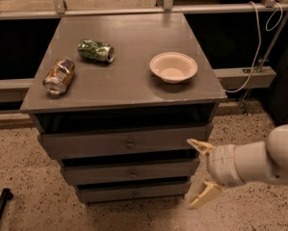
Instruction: Open middle drawer
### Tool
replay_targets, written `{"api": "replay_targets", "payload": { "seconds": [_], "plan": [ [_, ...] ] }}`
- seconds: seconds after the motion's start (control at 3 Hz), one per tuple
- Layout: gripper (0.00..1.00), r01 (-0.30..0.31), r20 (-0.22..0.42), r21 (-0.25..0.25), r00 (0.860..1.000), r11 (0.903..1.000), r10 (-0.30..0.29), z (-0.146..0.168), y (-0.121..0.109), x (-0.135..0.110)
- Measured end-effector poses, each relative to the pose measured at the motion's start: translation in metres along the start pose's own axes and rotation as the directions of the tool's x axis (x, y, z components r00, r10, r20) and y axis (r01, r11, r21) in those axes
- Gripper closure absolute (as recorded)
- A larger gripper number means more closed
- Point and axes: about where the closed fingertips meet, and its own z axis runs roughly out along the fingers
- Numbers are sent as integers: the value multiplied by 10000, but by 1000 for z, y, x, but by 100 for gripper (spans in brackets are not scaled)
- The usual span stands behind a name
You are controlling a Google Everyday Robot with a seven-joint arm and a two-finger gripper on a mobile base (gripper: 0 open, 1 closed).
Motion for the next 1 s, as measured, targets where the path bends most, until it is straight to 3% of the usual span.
{"api": "replay_targets", "payload": {
  "seconds": [0.33, 0.67, 1.0],
  "plan": [
    [0, -158, 121, 270, 9998, 9995, 155, 28, -2, 23],
    [0, -158, 76, 226, 9998, 9996, 157, 31, -3, 25],
    [0, -236, -139, -177, 9996, 9996, 233, 55, -5, 45]
  ]
}}
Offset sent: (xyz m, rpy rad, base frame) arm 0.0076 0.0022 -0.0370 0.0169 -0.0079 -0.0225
